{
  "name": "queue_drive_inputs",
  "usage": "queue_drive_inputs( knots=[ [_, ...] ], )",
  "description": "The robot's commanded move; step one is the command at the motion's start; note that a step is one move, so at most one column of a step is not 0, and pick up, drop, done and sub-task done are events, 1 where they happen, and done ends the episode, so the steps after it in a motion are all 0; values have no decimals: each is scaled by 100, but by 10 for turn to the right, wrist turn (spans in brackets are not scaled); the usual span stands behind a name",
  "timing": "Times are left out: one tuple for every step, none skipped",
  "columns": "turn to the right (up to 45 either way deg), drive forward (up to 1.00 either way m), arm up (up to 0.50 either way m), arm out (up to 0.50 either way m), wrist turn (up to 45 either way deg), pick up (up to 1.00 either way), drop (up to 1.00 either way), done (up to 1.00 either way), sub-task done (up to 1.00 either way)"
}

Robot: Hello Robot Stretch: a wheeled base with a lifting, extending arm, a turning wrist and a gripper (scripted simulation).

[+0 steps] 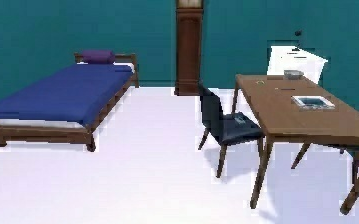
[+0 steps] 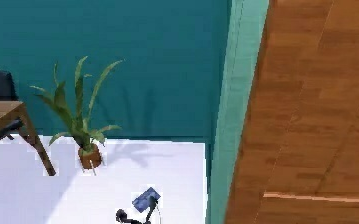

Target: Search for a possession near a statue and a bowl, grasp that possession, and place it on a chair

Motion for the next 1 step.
queue_drive_inputs(
  knots=[
    [0,100,0,0,0,0,0,0,0]
  ],
)
